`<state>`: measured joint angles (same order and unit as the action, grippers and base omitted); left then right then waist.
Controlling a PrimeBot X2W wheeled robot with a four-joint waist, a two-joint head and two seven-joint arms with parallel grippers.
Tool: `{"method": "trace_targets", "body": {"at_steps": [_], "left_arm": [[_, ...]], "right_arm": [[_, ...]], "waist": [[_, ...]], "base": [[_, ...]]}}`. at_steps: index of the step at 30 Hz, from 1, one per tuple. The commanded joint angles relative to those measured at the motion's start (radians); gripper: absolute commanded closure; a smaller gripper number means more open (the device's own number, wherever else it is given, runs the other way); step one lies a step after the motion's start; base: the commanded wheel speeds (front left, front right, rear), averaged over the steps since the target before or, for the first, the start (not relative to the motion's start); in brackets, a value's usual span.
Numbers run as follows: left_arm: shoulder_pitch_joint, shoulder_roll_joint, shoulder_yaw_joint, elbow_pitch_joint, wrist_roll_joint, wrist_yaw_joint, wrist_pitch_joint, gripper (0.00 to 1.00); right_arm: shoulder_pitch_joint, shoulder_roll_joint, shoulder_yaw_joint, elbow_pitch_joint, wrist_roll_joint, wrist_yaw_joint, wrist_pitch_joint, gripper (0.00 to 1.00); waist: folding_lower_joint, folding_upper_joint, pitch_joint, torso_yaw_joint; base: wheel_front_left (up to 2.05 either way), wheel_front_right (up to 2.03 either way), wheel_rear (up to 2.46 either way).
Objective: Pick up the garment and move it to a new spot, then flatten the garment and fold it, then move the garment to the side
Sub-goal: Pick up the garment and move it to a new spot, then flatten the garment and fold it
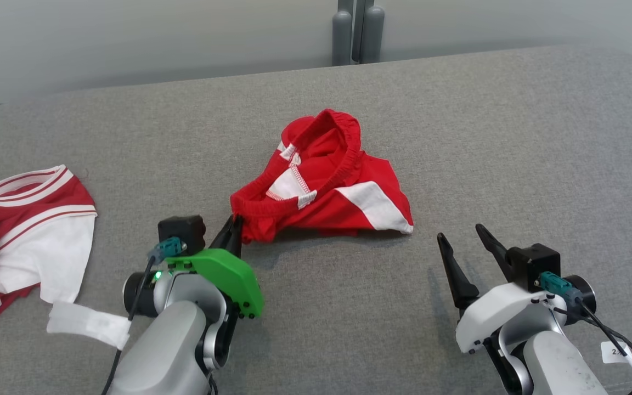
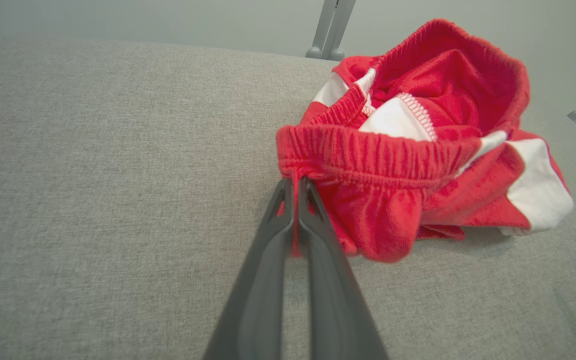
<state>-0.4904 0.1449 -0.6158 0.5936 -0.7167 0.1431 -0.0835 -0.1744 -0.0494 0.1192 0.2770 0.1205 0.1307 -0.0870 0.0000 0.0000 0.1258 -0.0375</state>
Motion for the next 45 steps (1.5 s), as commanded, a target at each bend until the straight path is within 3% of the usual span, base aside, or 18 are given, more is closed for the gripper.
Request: {"method": "trace_targets", "body": {"at_steps": [1, 2, 3, 13, 17, 25, 35, 45], "left_arm": [[0.026, 0.012, 0.003, -0.005, -0.009, 0.009, -0.004, 0.93], [0.04, 0.016, 0.003, -0.013, -0.01, 0.011, -0.01, 0.62], [0.051, 0.02, 0.003, -0.022, -0.01, 0.016, -0.018, 0.0], [0.128, 0.09, -0.021, -0.137, 0.049, 0.056, -0.063, 0.0], [0.13, 0.122, -0.061, -0.249, 0.076, 0.066, 0.006, 0.0], [0.058, 0.106, -0.136, -0.348, 0.083, 0.06, 0.191, 0.0], [-0.098, 0.061, -0.16, -0.294, 0.081, 0.071, 0.341, 0.0], [-0.174, 0.121, -0.171, -0.25, 0.117, 0.11, 0.466, 0.0]], "right_arm": [[0.012, -0.002, 0.001, -0.004, -0.002, 0.0, 0.005, 0.0], [0.013, -0.002, 0.002, -0.007, -0.002, 0.0, 0.008, 0.0], [0.016, -0.002, 0.003, -0.009, -0.002, 0.0, 0.011, 0.0], [0.05, -0.002, 0.004, -0.026, -0.005, 0.0, 0.029, 0.0], [0.067, -0.002, -0.007, -0.04, -0.007, 0.0, 0.035, 0.0], [0.067, -0.002, -0.016, -0.06, -0.009, 0.0, 0.035, 0.0], [0.035, -0.002, -0.007, -0.062, 0.011, 0.0, 0.004, 0.0], [0.019, -0.001, -0.02, -0.039, 0.035, 0.0, -0.03, 0.0]], "waist": [[0.0, 0.0, -0.016, 0.011], [0.0, 0.0, -0.018, 0.011], [0.0, 0.0, -0.022, 0.012], [0.0, 0.0, -0.062, -0.002], [0.0, 0.0, -0.074, -0.009], [0.0, 0.0, -0.057, -0.046], [0.0, 0.0, 0.021, -0.173], [0.0, 0.0, 0.087, -0.256]], "base": [[0.0, 0.0, 0.0], [0.0, 0.0, 0.0], [0.0, 0.0, 0.0], [0.0, 0.0, 0.0], [0.0, 0.0, 0.0], [0.0, 0.0, 0.0], [0.0, 0.0, 0.0], [0.0, 0.0, 0.0]]}}
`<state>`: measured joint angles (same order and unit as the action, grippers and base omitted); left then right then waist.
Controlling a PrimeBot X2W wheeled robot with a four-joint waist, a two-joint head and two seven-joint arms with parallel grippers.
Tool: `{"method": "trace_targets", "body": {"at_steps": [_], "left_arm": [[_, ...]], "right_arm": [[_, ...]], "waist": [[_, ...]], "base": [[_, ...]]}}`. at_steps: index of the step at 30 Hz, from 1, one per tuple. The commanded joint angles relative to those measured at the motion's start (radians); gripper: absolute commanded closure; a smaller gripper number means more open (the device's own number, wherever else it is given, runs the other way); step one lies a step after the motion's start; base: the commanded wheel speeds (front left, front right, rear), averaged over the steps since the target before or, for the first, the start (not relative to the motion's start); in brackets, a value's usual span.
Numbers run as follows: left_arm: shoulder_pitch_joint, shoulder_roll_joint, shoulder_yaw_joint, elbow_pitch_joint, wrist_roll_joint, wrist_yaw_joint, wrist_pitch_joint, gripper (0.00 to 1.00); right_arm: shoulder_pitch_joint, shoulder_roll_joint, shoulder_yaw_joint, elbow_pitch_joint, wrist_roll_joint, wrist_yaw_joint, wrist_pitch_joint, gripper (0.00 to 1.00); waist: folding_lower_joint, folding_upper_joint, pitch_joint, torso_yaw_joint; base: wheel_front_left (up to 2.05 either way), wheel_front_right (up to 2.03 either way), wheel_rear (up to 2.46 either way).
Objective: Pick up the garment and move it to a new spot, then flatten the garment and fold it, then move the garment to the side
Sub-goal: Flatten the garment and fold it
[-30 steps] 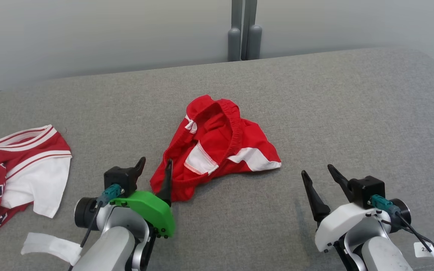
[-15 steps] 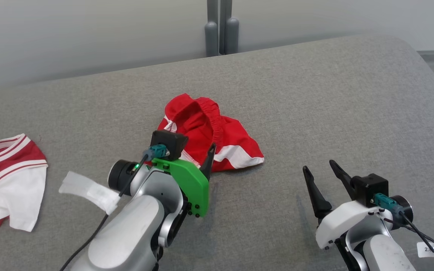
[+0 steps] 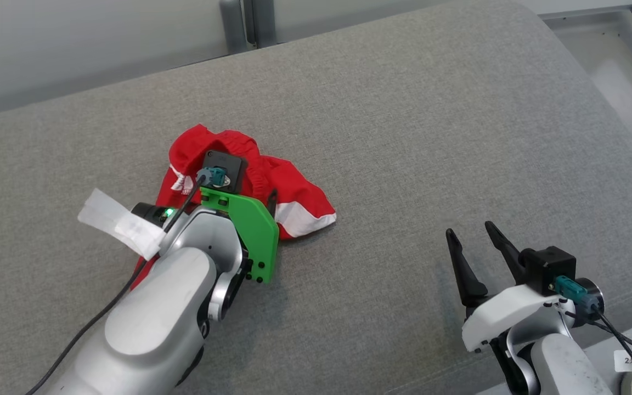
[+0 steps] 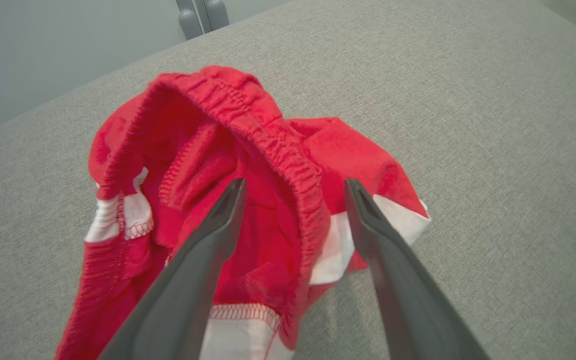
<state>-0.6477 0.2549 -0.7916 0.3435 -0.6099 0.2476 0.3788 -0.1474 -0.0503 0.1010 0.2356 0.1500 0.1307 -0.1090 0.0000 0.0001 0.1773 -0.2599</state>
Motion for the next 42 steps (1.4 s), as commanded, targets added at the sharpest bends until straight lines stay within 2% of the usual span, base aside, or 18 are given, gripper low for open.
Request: {"method": "trace_targets", "body": {"at_steps": [1, 2, 3, 4, 5, 14, 20, 21, 22, 24, 28, 29, 30, 37, 42], "left_arm": [[-0.016, 0.014, 0.007, -0.001, 0.009, 0.01, 0.005, 0.0], [-0.017, 0.014, 0.008, -0.004, 0.008, 0.011, 0.007, 0.09], [-0.019, 0.015, 0.008, -0.009, 0.006, 0.013, 0.007, 0.55], [-0.023, 0.018, 0.01, -0.014, 0.006, 0.012, 0.004, 0.87], [-0.024, 0.02, 0.012, -0.018, 0.006, 0.013, 0.001, 1.0], [-0.029, 0.044, 0.085, -0.077, -0.023, 0.051, -0.057, 1.0], [-0.007, 0.138, 0.176, -0.126, -0.053, 0.094, -0.051, 1.0], [-0.007, 0.138, 0.176, -0.126, -0.053, 0.094, -0.051, 1.0], [0.011, 0.175, 0.206, -0.131, -0.065, 0.106, -0.042, 1.0], [0.03, 0.212, 0.232, -0.13, -0.079, 0.116, -0.029, 1.0], [0.071, 0.261, 0.265, -0.12, -0.107, 0.13, -0.012, 1.0], [0.08, 0.268, 0.27, -0.118, -0.114, 0.128, -0.012, 0.69], [0.088, 0.269, 0.275, -0.115, -0.121, 0.126, -0.016, 0.0], [0.121, 0.281, 0.259, -0.075, -0.107, 0.083, -0.069, 0.0], [0.155, 0.262, 0.267, -0.07, -0.096, 0.063, -0.186, 0.0]], "right_arm": [[-0.011, 0.0, 0.0, 0.006, 0.007, 0.0, -0.011, 0.0], [-0.014, 0.0, 0.001, 0.009, 0.008, 0.0, -0.013, 0.0], [-0.016, 0.0, 0.001, 0.011, 0.009, 0.0, -0.016, 0.0], [-0.019, 0.0, 0.001, 0.013, 0.011, 0.0, -0.018, 0.0], [-0.02, 0.0, 0.001, 0.016, 0.012, 0.0, -0.02, 0.0], [-0.026, 0.0, -0.007, 0.026, 0.002, 0.0, -0.027, 0.0], [-0.027, 0.0, -0.004, 0.021, -0.008, 0.0, -0.017, 0.0], [-0.027, 0.0, -0.004, 0.021, -0.008, 0.0, -0.017, 0.0], [-0.029, -0.001, -0.001, 0.02, -0.012, 0.0, -0.013, 0.0], [-0.031, -0.001, 0.002, 0.017, -0.016, 0.0, -0.007, 0.0], [-0.034, -0.001, 0.003, 0.008, -0.023, 0.0, 0.002, 0.0], [-0.033, -0.001, 0.004, 0.006, -0.025, 0.0, 0.003, 0.0], [-0.031, -0.001, 0.003, 0.003, -0.026, 0.0, 0.006, 0.0], [-0.021, -0.001, -0.001, -0.008, -0.038, 0.0, 0.02, 0.0], [-0.005, -0.001, -0.014, -0.016, -0.049, 0.0, 0.03, 0.0]], "waist": [[0.0, -0.0001, 0.039, -0.037], [0.0, -0.0001, 0.042, -0.038], [0.0, -0.0001, 0.044, -0.039], [0.0, -0.0001, 0.047, -0.039], [0.0, -0.0001, 0.048, -0.039], [0.0, -0.0001, 0.043, 0.002], [0.0, -0.0001, 0.036, 0.041], [0.0, -0.0001, 0.036, 0.041], [0.0, -0.0001, 0.035, 0.051], [0.0, -0.0001, 0.034, 0.058], [0.0, -0.0001, 0.035, 0.067], [0.0, -0.0001, 0.037, 0.069], [0.0, -0.0001, 0.038, 0.071], [0.0, -0.0001, 0.034, 0.083], [0.0, -0.0001, 0.011, 0.1]], "base": [[0.0, 0.0, 0.0], [0.0, 0.0, 0.0], [0.0, 0.0, 0.0], [0.0, 0.0, 0.0], [0.0, 0.0, 0.0], [0.0, 0.0, 0.0], [0.0, 0.0, 0.0], [0.0, 0.0, 0.0], [0.0, 0.0, 0.0], [0.0, 0.0, 0.0], [0.0, 0.0, 0.0], [0.0, 0.0, 0.0], [0.0, 0.0, 0.0], [0.0, 0.0, 0.0], [0.0, 0.0, 0.0]]}}
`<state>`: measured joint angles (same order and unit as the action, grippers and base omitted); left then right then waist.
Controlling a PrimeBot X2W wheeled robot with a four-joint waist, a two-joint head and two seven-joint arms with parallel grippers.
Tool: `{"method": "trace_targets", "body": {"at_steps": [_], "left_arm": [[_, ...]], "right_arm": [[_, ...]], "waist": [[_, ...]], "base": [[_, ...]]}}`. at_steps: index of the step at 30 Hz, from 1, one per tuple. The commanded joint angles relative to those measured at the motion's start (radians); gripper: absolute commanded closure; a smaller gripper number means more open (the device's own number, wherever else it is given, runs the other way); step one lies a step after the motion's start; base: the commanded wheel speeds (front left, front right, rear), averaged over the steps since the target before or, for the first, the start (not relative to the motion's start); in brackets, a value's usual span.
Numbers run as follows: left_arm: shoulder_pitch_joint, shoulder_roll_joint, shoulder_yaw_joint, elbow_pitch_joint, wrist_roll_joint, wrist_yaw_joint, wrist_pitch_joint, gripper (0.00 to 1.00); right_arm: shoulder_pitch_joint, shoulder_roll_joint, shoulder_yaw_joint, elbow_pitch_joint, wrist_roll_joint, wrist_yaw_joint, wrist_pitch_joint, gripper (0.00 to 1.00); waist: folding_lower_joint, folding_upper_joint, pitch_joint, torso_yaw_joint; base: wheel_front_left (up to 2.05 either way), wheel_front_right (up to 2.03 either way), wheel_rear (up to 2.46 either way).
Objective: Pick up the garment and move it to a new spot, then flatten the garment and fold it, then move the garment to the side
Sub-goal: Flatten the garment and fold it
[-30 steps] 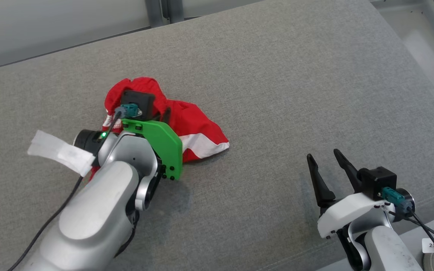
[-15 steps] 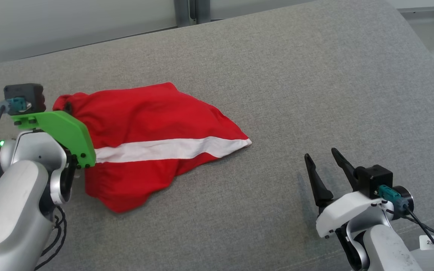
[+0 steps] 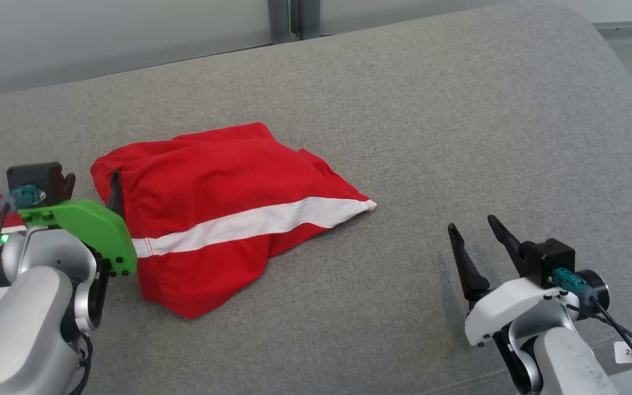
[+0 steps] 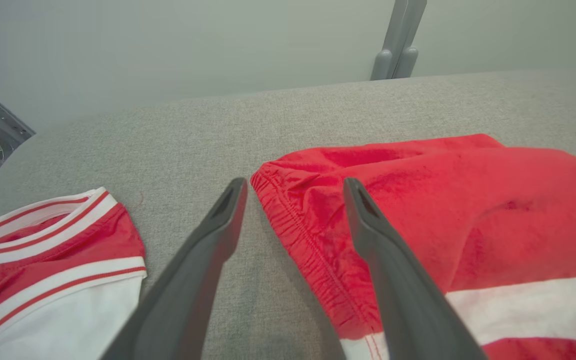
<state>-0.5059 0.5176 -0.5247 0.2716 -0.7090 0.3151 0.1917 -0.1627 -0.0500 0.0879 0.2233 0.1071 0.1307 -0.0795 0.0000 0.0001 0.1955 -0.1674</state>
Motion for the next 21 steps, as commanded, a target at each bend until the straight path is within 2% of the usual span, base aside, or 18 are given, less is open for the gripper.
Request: {"method": "trace_targets", "body": {"at_steps": [1, 5, 7, 10, 14, 19, 21], "left_arm": [[0.021, -0.011, 0.007, -0.001, 0.004, -0.005, -0.033, 0.0], [0.071, -0.045, 0.028, -0.01, 0.005, -0.018, -0.179, 0.0], [0.118, -0.085, 0.045, -0.003, 0.004, -0.032, -0.315, 0.0], [0.156, -0.125, 0.072, -0.003, -0.007, -0.044, -0.421, 0.0], [0.24, -0.183, 0.107, -0.035, 0.014, -0.081, -0.458, 0.0], [0.342, -0.25, 0.187, -0.113, 0.123, -0.137, -0.456, 0.0], [0.362, -0.259, 0.2, -0.125, 0.149, -0.15, -0.456, 0.0]], "right_arm": [[0.012, -0.001, -0.005, -0.007, -0.008, 0.0, 0.002, 0.0], [0.021, -0.001, -0.02, -0.027, -0.013, 0.0, 0.0, 0.0], [0.031, -0.001, -0.029, -0.042, -0.006, 0.0, -0.011, 0.0], [0.034, -0.001, -0.032, -0.052, -0.013, 0.0, -0.018, 0.0], [0.042, -0.001, -0.028, -0.068, 0.016, 0.0, -0.051, 0.0], [0.05, -0.009, -0.019, -0.068, 0.058, 0.0, -0.073, 0.0], [0.05, -0.014, -0.017, -0.066, 0.063, 0.0, -0.075, 0.0]], "waist": [[0.0, -0.0001, -0.014, 0.012], [0.0, -0.0001, -0.041, 0.037], [0.0, -0.0001, -0.064, 0.06], [0.0, -0.0001, -0.089, 0.088], [0.0, -0.0001, -0.121, 0.129], [0.0, -0.0001, -0.148, 0.182], [0.0, -0.0001, -0.152, 0.191]], "base": [[0.0, 0.0, 0.0], [0.0, 0.0, 0.0], [0.0, 0.0, 0.0], [0.0, 0.0, 0.0], [0.0, 0.0, 0.0], [0.0, 0.0, 0.0], [0.0, 0.0, 0.0]]}}
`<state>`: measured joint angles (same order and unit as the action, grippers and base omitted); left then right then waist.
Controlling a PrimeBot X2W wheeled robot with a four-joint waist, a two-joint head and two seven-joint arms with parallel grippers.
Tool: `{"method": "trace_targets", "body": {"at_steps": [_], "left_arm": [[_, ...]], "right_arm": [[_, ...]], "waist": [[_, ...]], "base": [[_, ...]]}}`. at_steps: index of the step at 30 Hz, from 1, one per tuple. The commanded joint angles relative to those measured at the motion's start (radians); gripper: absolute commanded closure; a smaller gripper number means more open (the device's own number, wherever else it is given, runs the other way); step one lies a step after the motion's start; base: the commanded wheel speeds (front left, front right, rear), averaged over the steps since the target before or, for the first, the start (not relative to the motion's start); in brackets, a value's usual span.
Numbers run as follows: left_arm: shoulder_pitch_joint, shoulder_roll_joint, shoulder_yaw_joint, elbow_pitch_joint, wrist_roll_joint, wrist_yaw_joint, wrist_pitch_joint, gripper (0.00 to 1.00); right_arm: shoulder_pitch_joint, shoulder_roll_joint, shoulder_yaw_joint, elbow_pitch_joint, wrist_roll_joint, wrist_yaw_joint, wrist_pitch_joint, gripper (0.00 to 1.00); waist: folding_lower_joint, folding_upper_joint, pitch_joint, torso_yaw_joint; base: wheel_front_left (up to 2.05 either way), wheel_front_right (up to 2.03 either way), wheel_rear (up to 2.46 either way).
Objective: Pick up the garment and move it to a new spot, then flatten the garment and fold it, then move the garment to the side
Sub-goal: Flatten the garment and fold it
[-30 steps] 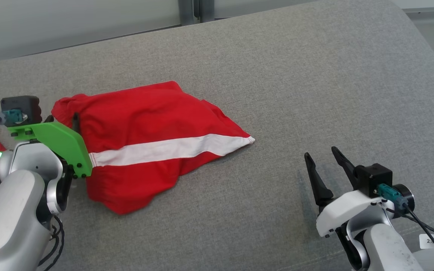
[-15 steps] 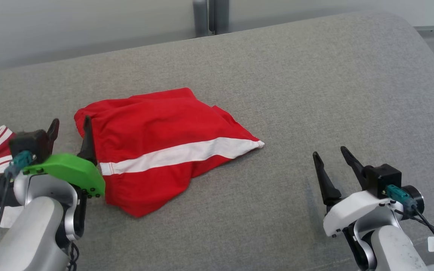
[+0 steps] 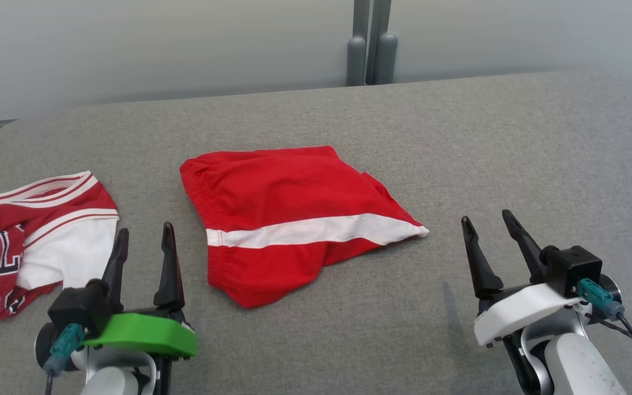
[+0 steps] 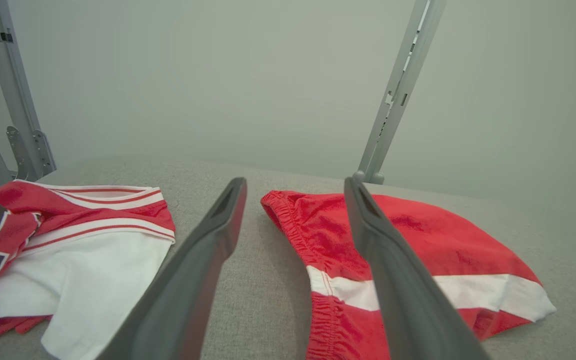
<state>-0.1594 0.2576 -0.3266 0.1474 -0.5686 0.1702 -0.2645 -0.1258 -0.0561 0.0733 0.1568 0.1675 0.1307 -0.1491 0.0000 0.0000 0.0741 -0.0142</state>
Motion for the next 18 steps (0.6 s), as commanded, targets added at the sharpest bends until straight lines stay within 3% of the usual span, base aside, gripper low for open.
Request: {"method": "trace_targets", "body": {"at_steps": [1, 10, 18], "left_arm": [[0.035, -0.01, 0.015, -0.01, 0.026, -0.02, 0.0, 0.0], [0.187, -0.045, 0.094, -0.033, 0.128, -0.149, 0.0, 0.0], [0.268, -0.051, 0.13, -0.028, 0.18, -0.19, -0.001, 0.0]], "right_arm": [[0.015, -0.01, 0.003, 0.004, 0.008, 0.0, -0.004, 0.0], [0.05, -0.036, 0.028, 0.027, 0.032, 0.0, -0.024, 0.0], [0.096, -0.031, 0.005, 0.058, 0.003, 0.0, -0.016, 0.0]], "waist": [[0.0, 0.0, -0.035, 0.045], [0.0, 0.0, -0.076, 0.101], [0.0, 0.0, -0.094, 0.108]], "base": [[0.0, 0.0, 0.0], [0.0, 0.0, 0.0], [0.0, 0.0, 0.0]]}}
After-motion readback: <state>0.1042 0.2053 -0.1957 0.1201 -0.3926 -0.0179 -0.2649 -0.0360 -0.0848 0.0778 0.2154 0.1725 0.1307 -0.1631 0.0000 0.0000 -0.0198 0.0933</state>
